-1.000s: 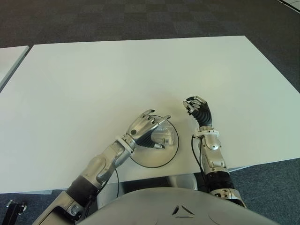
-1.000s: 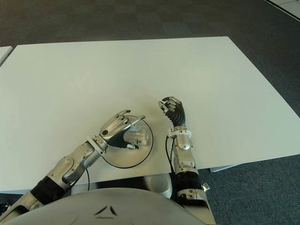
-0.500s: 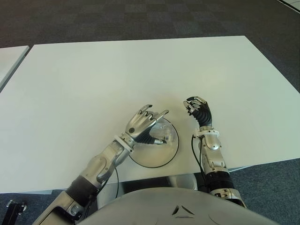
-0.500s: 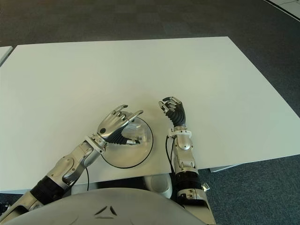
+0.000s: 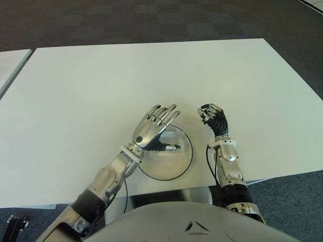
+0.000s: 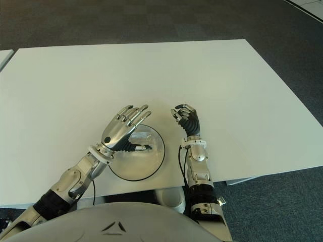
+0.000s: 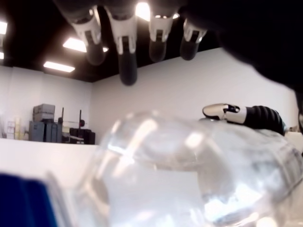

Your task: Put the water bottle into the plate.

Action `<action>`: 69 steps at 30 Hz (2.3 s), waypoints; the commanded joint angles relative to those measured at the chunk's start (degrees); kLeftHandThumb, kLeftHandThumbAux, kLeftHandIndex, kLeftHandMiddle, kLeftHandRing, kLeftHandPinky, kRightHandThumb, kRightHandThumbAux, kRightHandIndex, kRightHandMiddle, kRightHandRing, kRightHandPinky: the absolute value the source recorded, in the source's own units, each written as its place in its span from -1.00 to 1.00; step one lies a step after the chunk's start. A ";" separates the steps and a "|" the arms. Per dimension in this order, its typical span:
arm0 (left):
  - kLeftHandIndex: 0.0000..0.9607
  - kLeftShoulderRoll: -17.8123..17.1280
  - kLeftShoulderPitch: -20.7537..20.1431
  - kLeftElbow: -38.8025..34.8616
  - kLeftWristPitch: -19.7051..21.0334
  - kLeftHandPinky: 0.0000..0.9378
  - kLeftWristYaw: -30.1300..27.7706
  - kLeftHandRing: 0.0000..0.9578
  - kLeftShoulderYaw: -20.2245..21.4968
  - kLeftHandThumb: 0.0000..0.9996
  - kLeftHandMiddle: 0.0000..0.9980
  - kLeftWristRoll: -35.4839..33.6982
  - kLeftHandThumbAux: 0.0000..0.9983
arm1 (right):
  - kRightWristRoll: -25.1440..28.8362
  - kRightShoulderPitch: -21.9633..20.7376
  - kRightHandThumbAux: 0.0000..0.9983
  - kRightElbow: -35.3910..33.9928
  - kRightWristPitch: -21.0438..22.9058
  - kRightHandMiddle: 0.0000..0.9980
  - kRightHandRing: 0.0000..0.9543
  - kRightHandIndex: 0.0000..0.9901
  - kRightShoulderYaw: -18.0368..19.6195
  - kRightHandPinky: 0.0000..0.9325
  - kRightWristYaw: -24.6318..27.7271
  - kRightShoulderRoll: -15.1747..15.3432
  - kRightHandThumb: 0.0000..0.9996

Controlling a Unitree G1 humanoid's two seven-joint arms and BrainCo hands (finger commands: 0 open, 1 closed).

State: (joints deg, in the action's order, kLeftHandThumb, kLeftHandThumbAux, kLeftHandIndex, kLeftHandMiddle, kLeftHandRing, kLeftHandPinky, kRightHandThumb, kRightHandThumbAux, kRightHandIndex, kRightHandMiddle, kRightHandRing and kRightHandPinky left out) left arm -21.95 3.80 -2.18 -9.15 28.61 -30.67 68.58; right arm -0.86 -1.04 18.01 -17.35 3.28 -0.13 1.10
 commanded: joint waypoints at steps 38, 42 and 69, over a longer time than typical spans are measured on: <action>-0.97 9.25 -3.14 11.31 -21.64 -0.82 29.88 -0.78 6.68 -0.94 -0.79 -21.30 -0.20 | 0.66 0.09 0.45 -0.34 0.57 0.40 0.50 -0.12 -0.09 0.59 0.34 -0.30 0.42; -0.99 12.27 -2.34 12.50 -23.67 -0.95 29.99 -0.94 8.31 -0.99 -0.95 -25.59 -0.01 | 0.49 0.16 0.45 -0.30 -0.13 0.40 0.50 -0.12 -0.21 0.60 0.47 -0.20 0.42; -0.98 14.04 9.58 4.83 -27.69 -1.00 -7.43 -1.00 24.24 -0.96 -1.00 -78.06 0.22 | -0.09 0.17 0.45 -0.34 1.12 0.41 0.49 -0.12 -0.48 0.57 -0.12 0.12 0.42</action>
State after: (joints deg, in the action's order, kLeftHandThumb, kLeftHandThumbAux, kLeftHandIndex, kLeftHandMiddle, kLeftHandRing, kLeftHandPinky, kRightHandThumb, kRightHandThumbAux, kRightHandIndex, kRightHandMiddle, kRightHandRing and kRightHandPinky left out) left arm -8.45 10.97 2.72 -38.29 25.29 -8.19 -4.70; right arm -0.88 -0.83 17.09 -17.33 2.80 0.01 1.16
